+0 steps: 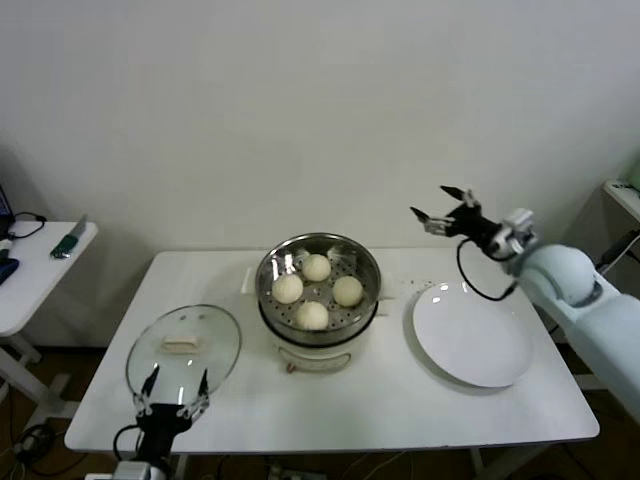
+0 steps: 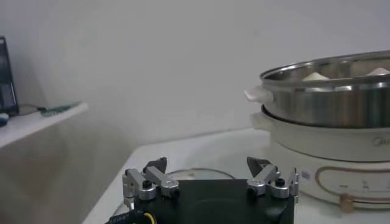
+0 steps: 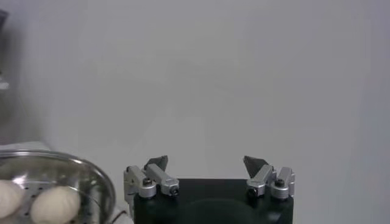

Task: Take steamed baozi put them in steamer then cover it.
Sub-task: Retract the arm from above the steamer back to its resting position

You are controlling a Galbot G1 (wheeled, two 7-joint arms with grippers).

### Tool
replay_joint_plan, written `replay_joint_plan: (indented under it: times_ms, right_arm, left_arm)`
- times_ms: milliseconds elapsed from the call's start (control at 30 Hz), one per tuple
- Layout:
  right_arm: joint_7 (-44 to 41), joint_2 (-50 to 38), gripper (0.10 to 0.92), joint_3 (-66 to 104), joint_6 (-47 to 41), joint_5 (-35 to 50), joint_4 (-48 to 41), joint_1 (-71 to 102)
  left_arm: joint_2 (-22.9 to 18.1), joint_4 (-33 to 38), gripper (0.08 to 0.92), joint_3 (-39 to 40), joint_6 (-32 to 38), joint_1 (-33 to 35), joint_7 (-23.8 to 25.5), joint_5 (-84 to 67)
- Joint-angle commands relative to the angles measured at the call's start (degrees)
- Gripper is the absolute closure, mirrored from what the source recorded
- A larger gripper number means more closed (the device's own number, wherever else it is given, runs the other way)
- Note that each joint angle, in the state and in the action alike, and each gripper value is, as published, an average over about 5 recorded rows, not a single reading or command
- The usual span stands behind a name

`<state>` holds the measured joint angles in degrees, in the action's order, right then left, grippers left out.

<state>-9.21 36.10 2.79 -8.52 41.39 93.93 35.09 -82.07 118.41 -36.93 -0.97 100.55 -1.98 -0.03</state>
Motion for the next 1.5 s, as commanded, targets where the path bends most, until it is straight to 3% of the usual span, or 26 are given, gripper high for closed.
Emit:
replay_joint_plan:
  times_ms: [33,567,700,900,1067,1267,1500]
  right_arm:
    - [-0.33,10.43,0.203,37.73,16.21,-7.04,3.95,43.60]
    - [-0.85,29.72,0.203,35.77,35.21,-13.00,-0.48,54.46]
    - [-0.41,31.83,0.203,33.56,35.47,-13.43,-0.52,55.34]
    - [0.31,33.01,0.203,30.37,36.35,-15.23,-2.92,55.35]
    - [0.59,33.10,0.203,28.98,36.77,-15.60,-4.96,54.23]
    - [0.90,33.11,0.203,28.78,36.72,-15.30,-5.58,53.39]
    - [1.10,32.60,0.203,29.28,34.34,-13.04,-3.43,53.95]
  left_arm:
    - [0.42,-0.67,0.177,-0.41,3.94,-1.02,-0.14,6.33]
    - [-1.48,-0.62,0.177,-0.69,4.23,-3.00,-3.61,19.19]
    - [0.32,-0.95,0.177,-1.91,5.06,-3.48,-5.43,27.17]
    - [6.23,-3.05,0.177,-4.49,6.64,-3.81,-10.50,44.01]
    - [9.22,-8.57,0.177,-4.17,5.66,-4.96,-13.21,56.10]
    - [10.05,-19.44,0.177,-2.84,6.15,-8.87,-16.55,70.20]
    - [10.19,-24.32,0.177,-2.33,5.56,-12.28,-16.90,73.19]
